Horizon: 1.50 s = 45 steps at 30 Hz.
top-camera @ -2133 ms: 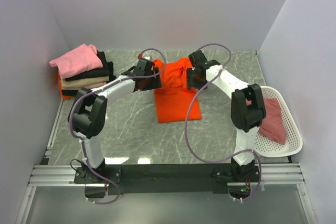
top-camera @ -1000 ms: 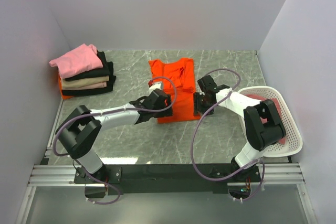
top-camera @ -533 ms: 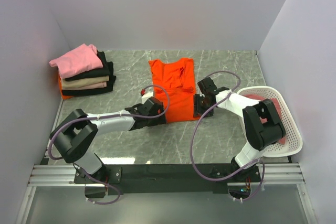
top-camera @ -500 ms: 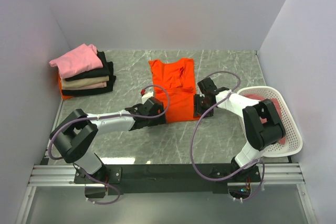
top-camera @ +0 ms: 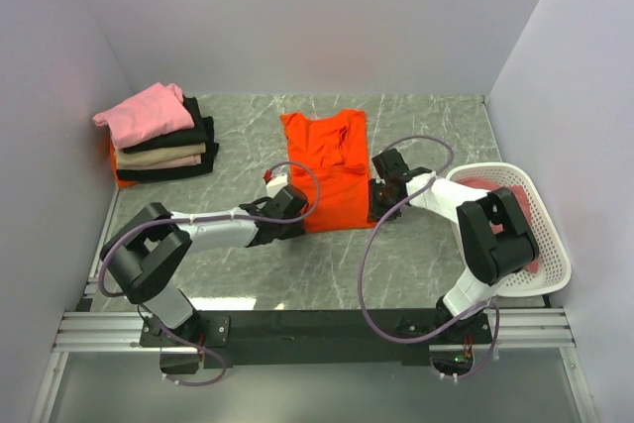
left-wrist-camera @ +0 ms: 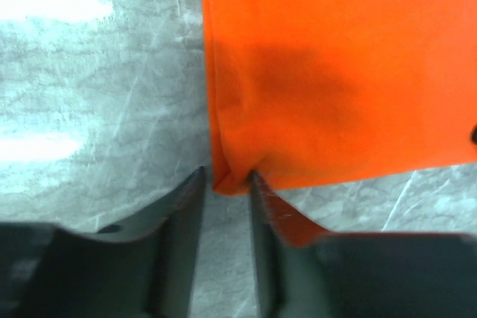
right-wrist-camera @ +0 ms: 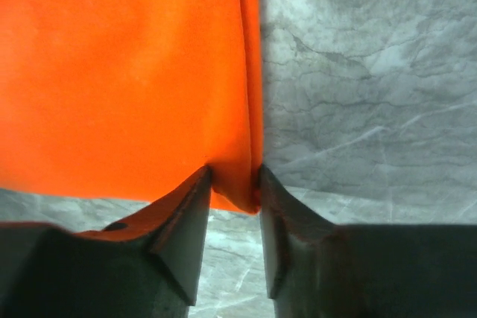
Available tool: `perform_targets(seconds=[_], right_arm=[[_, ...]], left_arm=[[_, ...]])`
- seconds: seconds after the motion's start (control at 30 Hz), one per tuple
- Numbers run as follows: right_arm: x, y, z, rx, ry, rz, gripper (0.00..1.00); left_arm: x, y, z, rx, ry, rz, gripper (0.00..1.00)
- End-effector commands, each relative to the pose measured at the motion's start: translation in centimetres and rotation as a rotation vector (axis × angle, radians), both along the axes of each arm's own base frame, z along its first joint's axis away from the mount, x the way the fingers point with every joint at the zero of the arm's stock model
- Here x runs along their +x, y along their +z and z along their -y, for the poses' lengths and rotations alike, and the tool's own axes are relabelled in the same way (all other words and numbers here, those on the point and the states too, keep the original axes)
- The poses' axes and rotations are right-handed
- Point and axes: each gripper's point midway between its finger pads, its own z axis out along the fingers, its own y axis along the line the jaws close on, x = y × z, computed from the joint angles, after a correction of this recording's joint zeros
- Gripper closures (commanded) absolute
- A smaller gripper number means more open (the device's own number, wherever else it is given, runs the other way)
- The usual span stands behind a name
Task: Fold and stack the t-shirts
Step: Fold the tshirt
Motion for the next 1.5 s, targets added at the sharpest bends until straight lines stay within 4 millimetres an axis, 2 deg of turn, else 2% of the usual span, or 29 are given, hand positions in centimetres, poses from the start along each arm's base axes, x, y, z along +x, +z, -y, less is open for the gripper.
perform_targets(seconds=[0.0, 0.03, 0.13, 0.17, 0.23, 0.27, 0.33, 0.5, 0.77, 0.93, 1.2, 1.3, 1.37, 1.47], right_arm=[[-1.3, -1.1, -0.3, 0.000, 0.008, -0.034, 0.66], [-1.4, -1.2, -0.2, 0.000, 0.007, -0.036, 0.78], [-1.8, -0.8, -0.4, 0.004, 0.018, -0.037, 1.00], [-2.0, -0.7, -0.4, 0.003, 0.020, -0.036, 1.00], [-2.6, 0.1, -0.7, 0.008, 0.038, -0.026, 1.00], [-3.0, 0.3, -0.7, 0.006, 0.041, -0.026, 1.00], [-3.8, 1.3, -1.1, 0.009, 0.056, -0.013, 1.00], [-6.4, 2.5, -1.5, 0.005, 0.086, -0.020, 1.00], [-10.9, 4.3, -1.5, 0.011, 0.125, -0.031, 1.00], [-14.6, 5.4, -1.5, -0.005, 0.180, -0.069, 1.00], [-19.1, 8.6, -0.9, 0.043, 0.282, -0.143, 1.00], [-20.2, 9.9, -0.6, 0.050, 0.339, -0.157, 1.00], [-20.6, 10.9, -0.7, 0.060, 0.361, -0.157, 1.00], [-21.8, 11.9, -0.5, 0.084, 0.408, -0.184, 1.00]], left_arm=[[-0.6, -1.6, -0.9, 0.054, 0.022, -0.033, 0.66], [-0.7, -1.8, -1.1, 0.063, 0.022, -0.034, 0.74], [-0.8, -1.9, -1.6, 0.079, 0.018, -0.029, 0.90], [-1.0, -1.7, -1.8, 0.080, 0.016, -0.026, 0.99], [-1.4, -1.6, -2.2, 0.087, 0.005, -0.027, 0.99], [-1.4, -0.9, -2.2, 0.072, 0.002, -0.016, 0.99], [-2.4, -0.8, -2.4, 0.061, -0.026, -0.026, 0.99], [-4.4, 1.1, -2.1, -0.010, -0.099, -0.021, 0.99], [-9.4, 3.0, -1.3, -0.085, -0.242, -0.081, 0.99], [-12.1, 3.8, -1.3, -0.108, -0.306, -0.119, 0.99], [-15.6, 8.6, -0.8, -0.182, -0.503, -0.119, 0.99], [-16.8, 10.9, -0.1, -0.248, -0.588, -0.111, 0.99], [-18.0, 12.0, 0.2, -0.293, -0.647, -0.126, 0.99], [-18.7, 13.5, 0.4, -0.323, -0.692, -0.118, 0.99]])
